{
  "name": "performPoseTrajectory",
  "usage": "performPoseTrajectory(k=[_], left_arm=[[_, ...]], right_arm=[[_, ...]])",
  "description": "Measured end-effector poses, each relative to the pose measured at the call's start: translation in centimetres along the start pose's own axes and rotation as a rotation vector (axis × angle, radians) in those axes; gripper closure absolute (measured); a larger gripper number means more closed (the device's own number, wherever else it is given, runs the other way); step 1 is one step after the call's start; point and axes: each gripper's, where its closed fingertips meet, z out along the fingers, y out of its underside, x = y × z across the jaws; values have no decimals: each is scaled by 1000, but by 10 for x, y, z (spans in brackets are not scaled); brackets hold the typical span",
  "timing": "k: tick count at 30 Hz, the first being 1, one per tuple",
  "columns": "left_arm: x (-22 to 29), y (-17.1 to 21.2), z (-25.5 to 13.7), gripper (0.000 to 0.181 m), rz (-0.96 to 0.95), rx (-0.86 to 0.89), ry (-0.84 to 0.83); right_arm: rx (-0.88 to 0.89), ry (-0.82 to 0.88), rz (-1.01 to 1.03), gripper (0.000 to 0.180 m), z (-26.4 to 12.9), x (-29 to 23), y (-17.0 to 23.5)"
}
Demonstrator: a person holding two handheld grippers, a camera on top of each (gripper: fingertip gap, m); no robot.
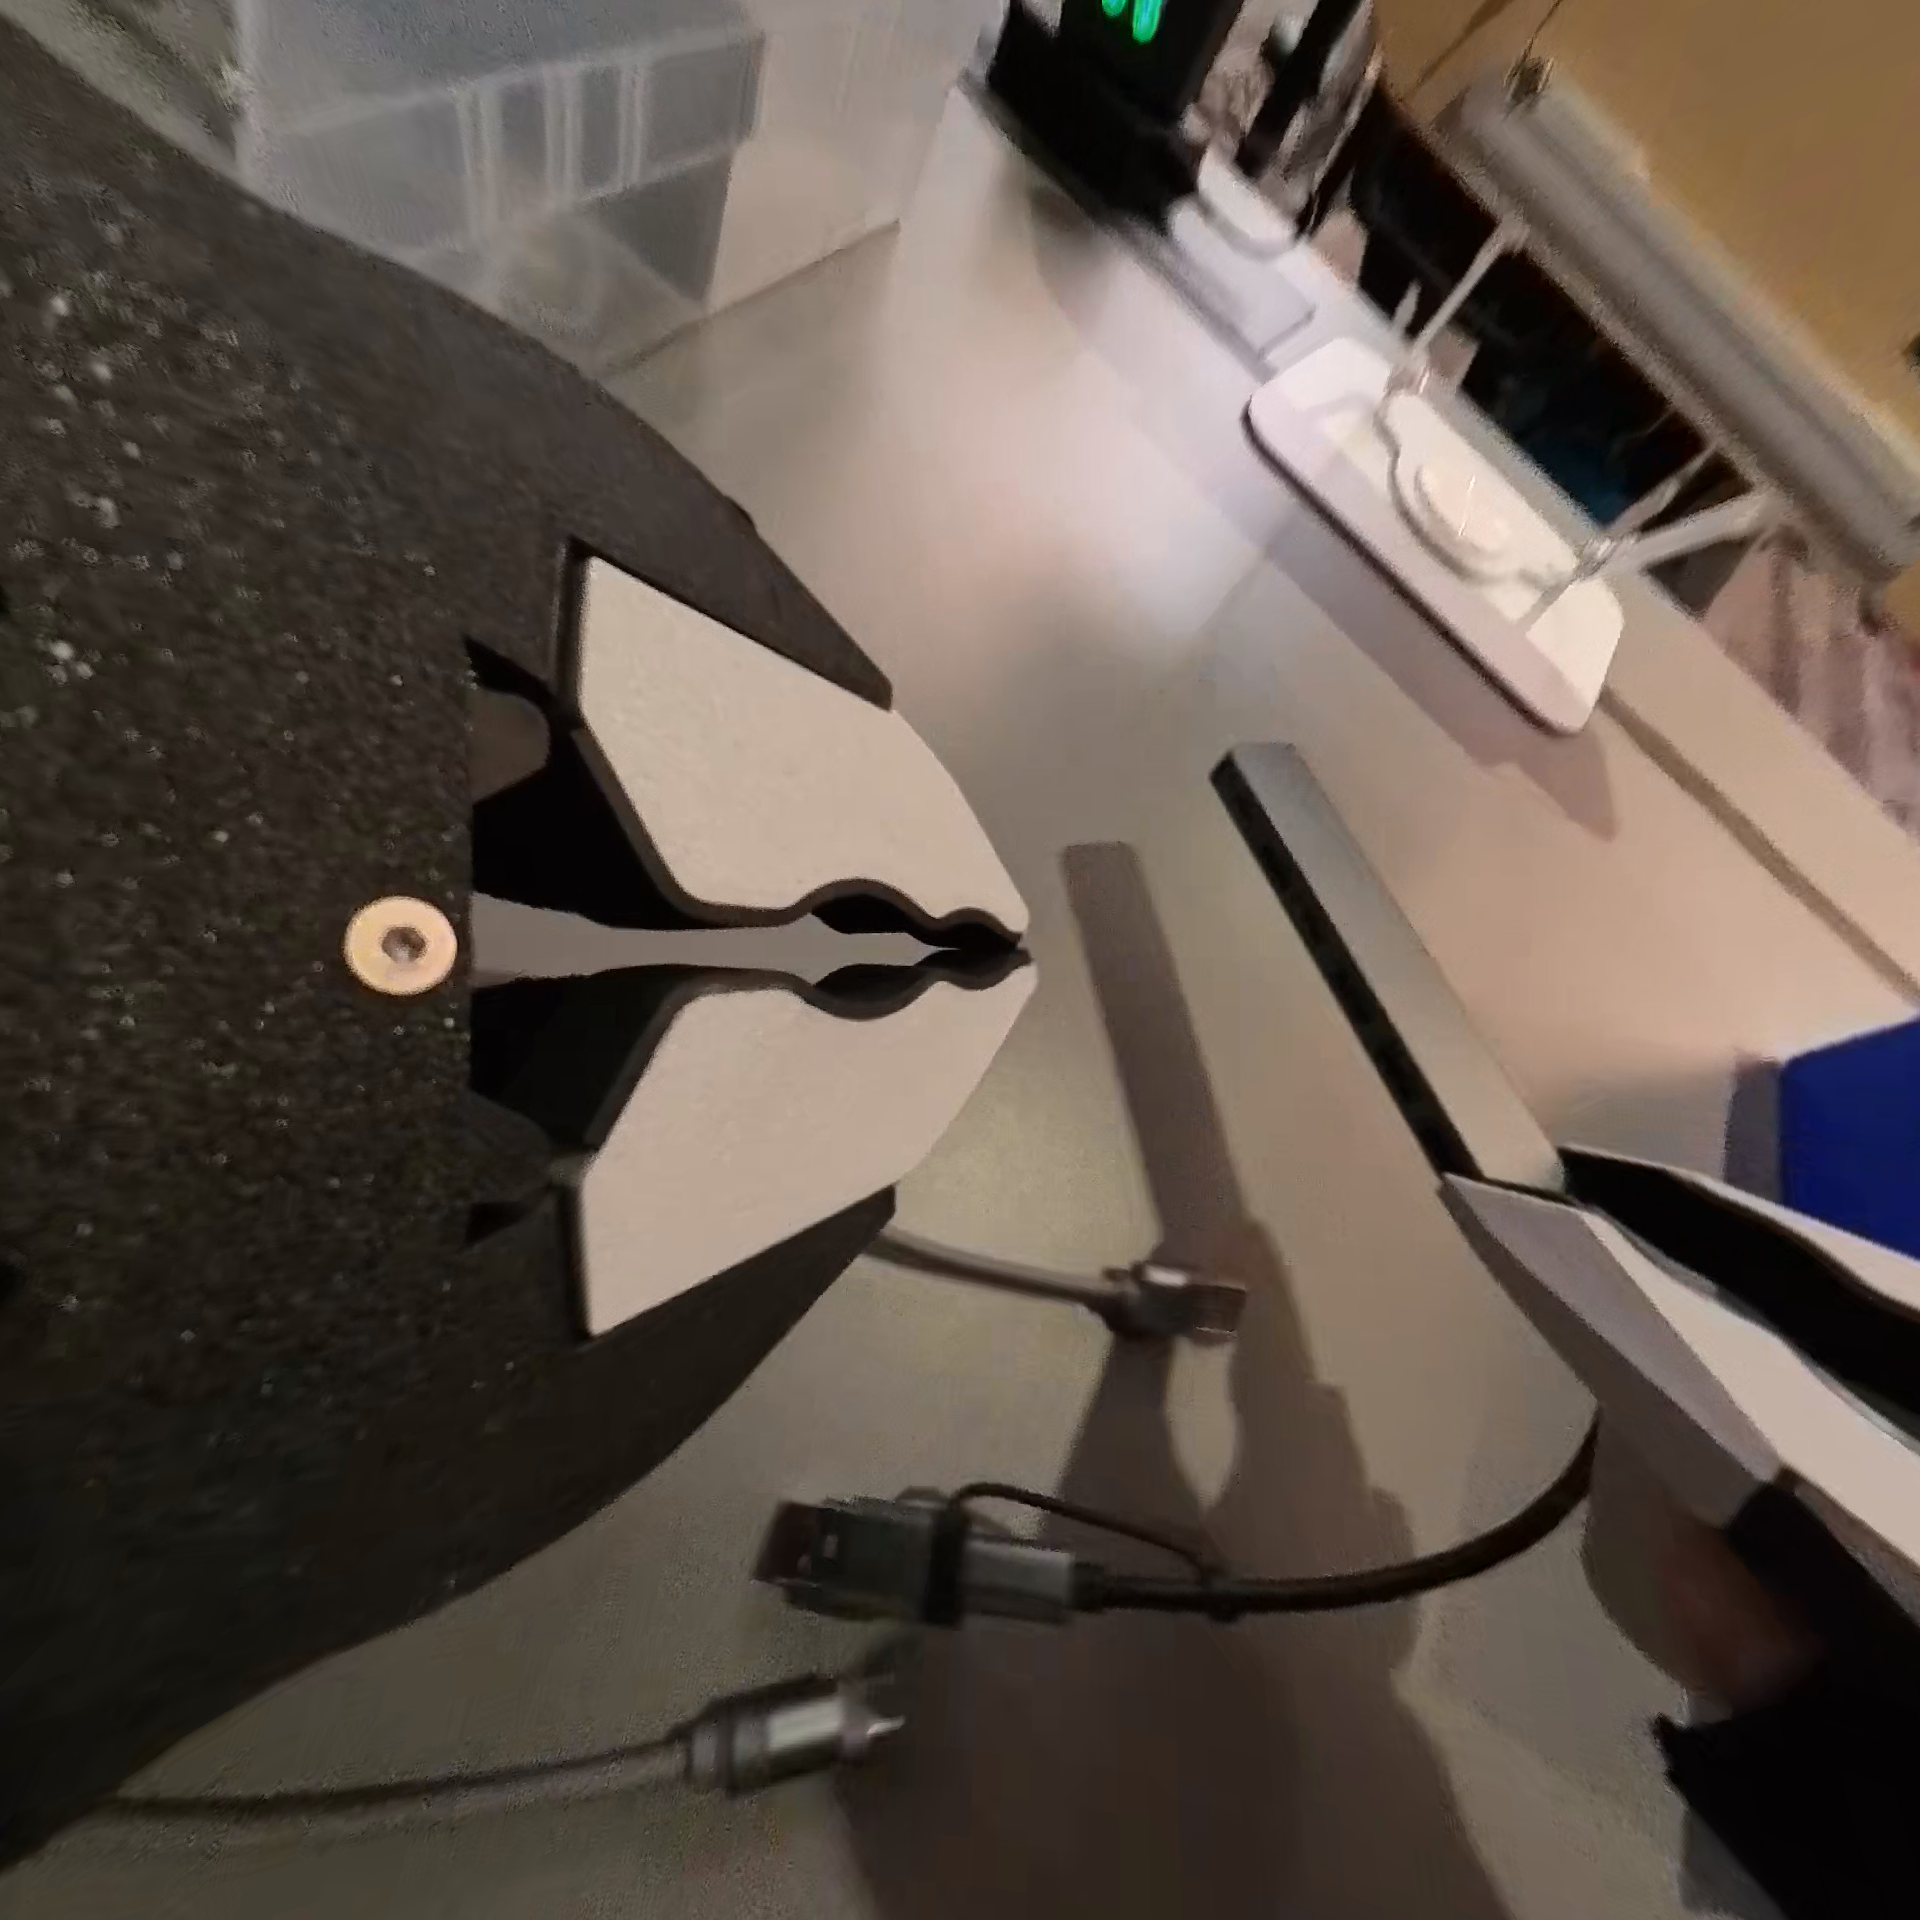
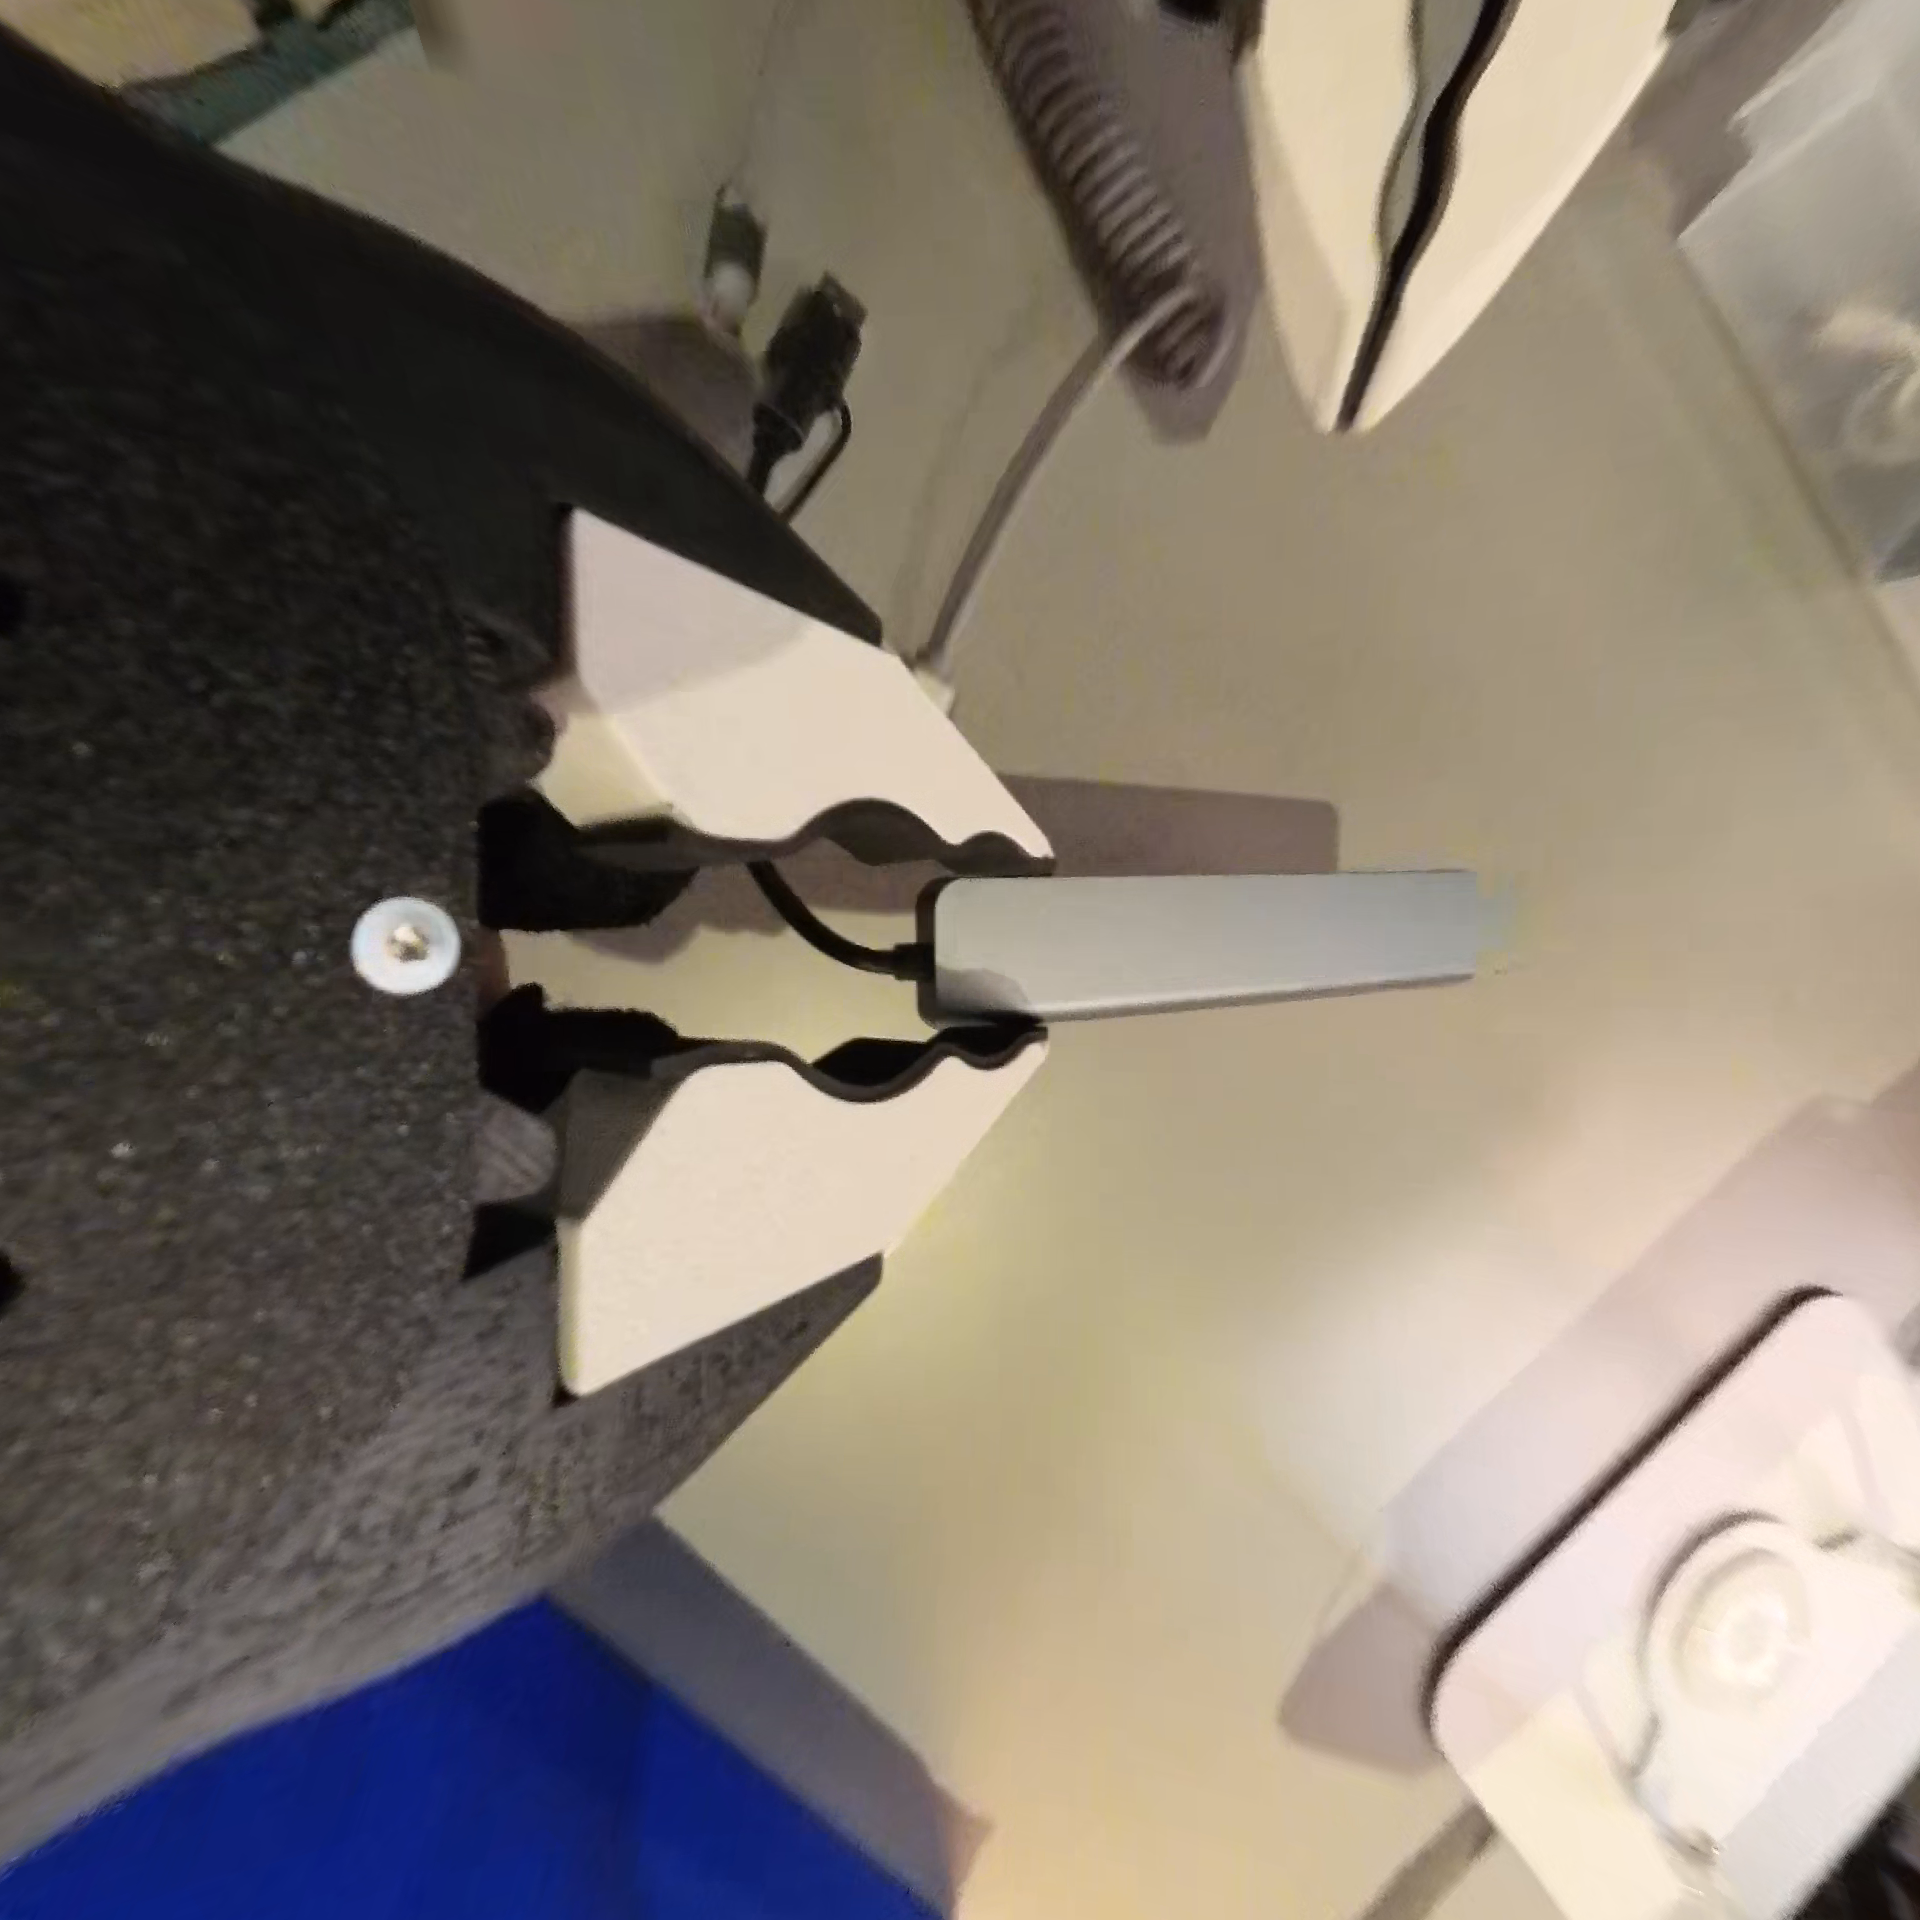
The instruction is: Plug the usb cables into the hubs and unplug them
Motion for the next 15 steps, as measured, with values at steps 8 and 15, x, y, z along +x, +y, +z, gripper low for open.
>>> performPoseTrajectory(k=[8,15], left_arm=[[50,20,-3,179,49,-3,394],[62,16,2,144,45,15,540]], right_arm=[[-110,-35,85,151,11,27,59],[-25,-39,138,140,15,32,51]])
